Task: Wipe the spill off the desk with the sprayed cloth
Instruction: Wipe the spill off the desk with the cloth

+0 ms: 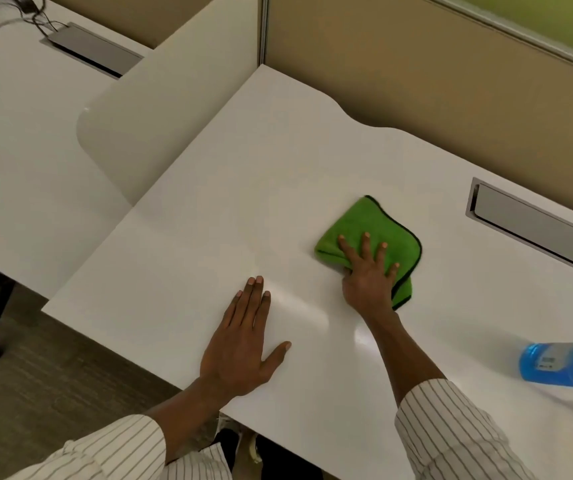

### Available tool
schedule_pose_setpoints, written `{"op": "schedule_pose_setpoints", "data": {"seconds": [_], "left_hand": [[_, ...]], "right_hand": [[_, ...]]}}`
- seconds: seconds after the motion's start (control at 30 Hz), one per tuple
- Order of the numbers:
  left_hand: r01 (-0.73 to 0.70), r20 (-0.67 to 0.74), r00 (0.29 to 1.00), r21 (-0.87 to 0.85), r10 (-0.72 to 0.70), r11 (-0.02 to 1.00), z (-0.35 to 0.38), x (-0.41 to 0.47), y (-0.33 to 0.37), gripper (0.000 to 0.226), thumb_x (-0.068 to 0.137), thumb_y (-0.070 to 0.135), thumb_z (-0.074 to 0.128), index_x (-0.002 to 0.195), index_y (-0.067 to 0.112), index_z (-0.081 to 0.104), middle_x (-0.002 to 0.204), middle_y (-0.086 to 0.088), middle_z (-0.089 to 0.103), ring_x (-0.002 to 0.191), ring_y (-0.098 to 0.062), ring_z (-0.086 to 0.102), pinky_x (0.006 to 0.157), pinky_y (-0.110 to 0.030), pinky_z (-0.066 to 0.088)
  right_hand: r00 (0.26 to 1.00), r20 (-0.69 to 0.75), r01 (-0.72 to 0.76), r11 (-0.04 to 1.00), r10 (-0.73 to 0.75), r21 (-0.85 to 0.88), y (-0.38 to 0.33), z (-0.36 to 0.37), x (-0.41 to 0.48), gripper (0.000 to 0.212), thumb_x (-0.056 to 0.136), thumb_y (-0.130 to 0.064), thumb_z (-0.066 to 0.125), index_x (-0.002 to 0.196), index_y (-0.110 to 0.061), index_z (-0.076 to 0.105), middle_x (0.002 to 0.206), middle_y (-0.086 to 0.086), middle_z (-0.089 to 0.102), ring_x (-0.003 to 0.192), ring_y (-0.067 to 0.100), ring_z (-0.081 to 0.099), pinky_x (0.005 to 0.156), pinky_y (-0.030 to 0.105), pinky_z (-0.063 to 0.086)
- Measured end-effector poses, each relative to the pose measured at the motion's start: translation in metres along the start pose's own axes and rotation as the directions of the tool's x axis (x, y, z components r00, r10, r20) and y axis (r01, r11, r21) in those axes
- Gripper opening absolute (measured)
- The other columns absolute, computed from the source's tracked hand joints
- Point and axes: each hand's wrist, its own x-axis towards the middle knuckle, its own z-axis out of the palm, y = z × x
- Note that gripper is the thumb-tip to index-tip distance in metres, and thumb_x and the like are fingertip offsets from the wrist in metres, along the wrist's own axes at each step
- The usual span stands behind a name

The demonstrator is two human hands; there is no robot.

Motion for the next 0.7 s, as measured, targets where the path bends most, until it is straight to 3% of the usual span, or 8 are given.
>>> {"op": "schedule_pose_setpoints", "data": {"seconds": [0.1,0.17,0.27,0.4,0.47,0.6,0.7], "left_hand": [[0.002,0.008,1.000,0.002,-0.002,1.000,-0.002,0.000,0.000,0.096,0.106,0.070,0.042,0.170,0.001,0.023,0.184,-0.015,0.003,0.172,-0.029,0.004,0.136,-0.045,0.017],[0.004,0.006,1.000,-0.004,-0.004,1.000,-0.002,-0.001,0.001,0.096,0.106,0.070,0.042,0.171,0.001,0.023,0.184,-0.015,0.003,0.172,-0.029,0.004,0.136,-0.045,0.017],[-0.006,-0.016,1.000,-0.017,0.006,1.000,0.000,-0.001,0.000,0.096,0.106,0.069,0.044,0.171,0.001,0.022,0.184,-0.015,0.003,0.172,-0.029,0.005,0.136,-0.044,0.016],[-0.004,-0.017,1.000,-0.016,0.004,1.000,-0.001,0.000,0.001,0.096,0.105,0.068,0.046,0.171,0.001,0.023,0.184,-0.015,0.005,0.172,-0.028,0.006,0.136,-0.045,0.018],[0.002,-0.001,1.000,-0.002,-0.002,1.000,-0.002,0.001,0.002,0.097,0.105,0.069,0.045,0.171,0.001,0.023,0.184,-0.016,0.005,0.172,-0.028,0.006,0.136,-0.046,0.021],[0.013,0.006,1.000,0.007,-0.013,1.000,-0.003,-0.001,0.002,0.097,0.106,0.070,0.044,0.171,0.002,0.023,0.184,-0.015,0.005,0.172,-0.028,0.006,0.134,-0.046,0.023],[0.009,-0.010,1.000,0.008,-0.009,1.000,-0.004,-0.001,0.002,0.096,0.106,0.070,0.045,0.171,0.002,0.024,0.184,-0.015,0.007,0.172,-0.028,0.007,0.134,-0.046,0.024]], "right_hand": [[0.972,0.032,-0.236,0.968,0.234,0.088,-0.012,0.004,-0.005,0.076,0.102,-0.019,0.045,0.163,-0.048,0.011,0.176,0.008,-0.009,0.158,0.050,-0.012,0.117,0.082,0.004],[0.960,0.071,-0.277,0.954,0.270,0.117,-0.024,0.008,-0.015,0.073,0.104,-0.022,0.044,0.163,-0.048,0.011,0.176,0.010,-0.010,0.157,0.052,-0.013,0.116,0.083,0.005],[1.000,0.002,-0.014,1.000,0.014,0.021,-0.036,0.025,-0.041,0.079,0.100,-0.020,0.047,0.164,-0.048,0.010,0.176,0.009,-0.010,0.158,0.050,-0.013,0.120,0.079,0.001],[0.918,-0.035,0.394,0.919,-0.395,-0.027,-0.033,0.032,-0.037,0.065,0.104,-0.036,0.035,0.163,-0.050,0.013,0.176,0.002,-0.007,0.160,0.041,-0.016,0.126,0.068,-0.006],[0.881,-0.011,0.473,0.881,-0.474,-0.022,-0.033,0.025,-0.017,0.062,0.101,-0.043,0.024,0.162,-0.051,0.015,0.177,0.001,-0.005,0.161,0.039,-0.015,0.126,0.068,-0.005],[0.850,0.004,0.527,0.849,-0.527,-0.038,-0.038,0.019,0.018,0.067,0.105,-0.034,0.042,0.162,-0.053,0.013,0.177,-0.001,-0.003,0.161,0.038,-0.013,0.125,0.070,-0.003],[0.880,-0.010,0.474,0.880,-0.474,-0.003,-0.042,0.008,0.045,0.066,0.107,-0.033,0.046,0.161,-0.054,0.016,0.177,-0.003,0.000,0.162,0.036,-0.009,0.126,0.069,-0.003]]}}
